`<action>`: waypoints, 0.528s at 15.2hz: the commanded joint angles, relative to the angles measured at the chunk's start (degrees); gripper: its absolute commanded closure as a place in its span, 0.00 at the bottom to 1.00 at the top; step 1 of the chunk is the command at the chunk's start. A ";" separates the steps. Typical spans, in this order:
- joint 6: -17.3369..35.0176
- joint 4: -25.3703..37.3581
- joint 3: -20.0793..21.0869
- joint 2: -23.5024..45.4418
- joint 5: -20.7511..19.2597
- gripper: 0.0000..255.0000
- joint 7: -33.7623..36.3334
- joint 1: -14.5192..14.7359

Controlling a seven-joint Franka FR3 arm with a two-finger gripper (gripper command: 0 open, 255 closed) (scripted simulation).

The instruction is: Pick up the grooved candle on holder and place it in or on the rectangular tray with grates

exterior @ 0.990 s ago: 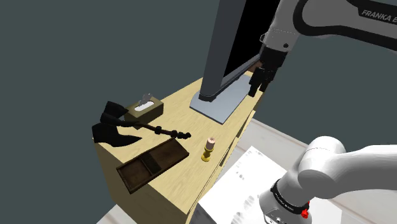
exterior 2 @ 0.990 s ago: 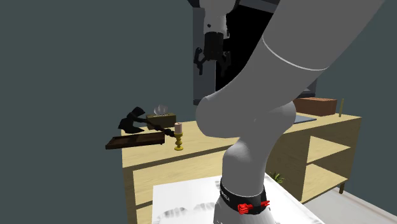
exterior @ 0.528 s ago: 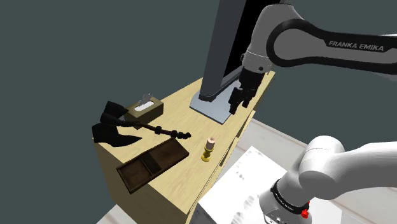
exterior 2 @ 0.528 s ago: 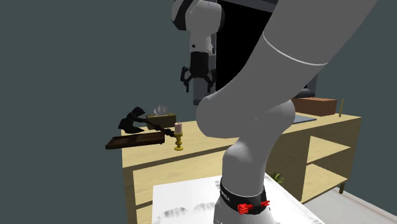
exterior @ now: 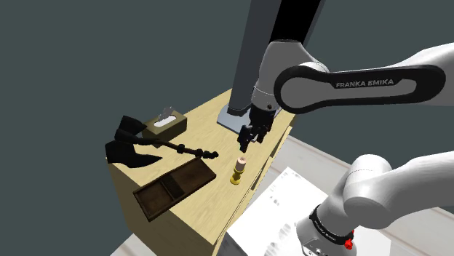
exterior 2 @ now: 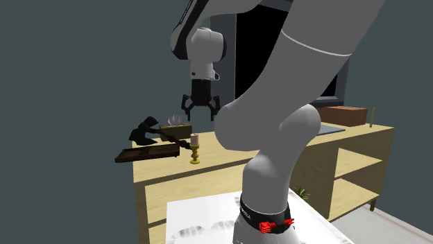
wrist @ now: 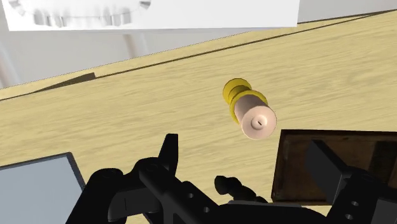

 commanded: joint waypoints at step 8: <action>11.63 -4.35 3.71 6.94 1.81 0.00 2.77 1.23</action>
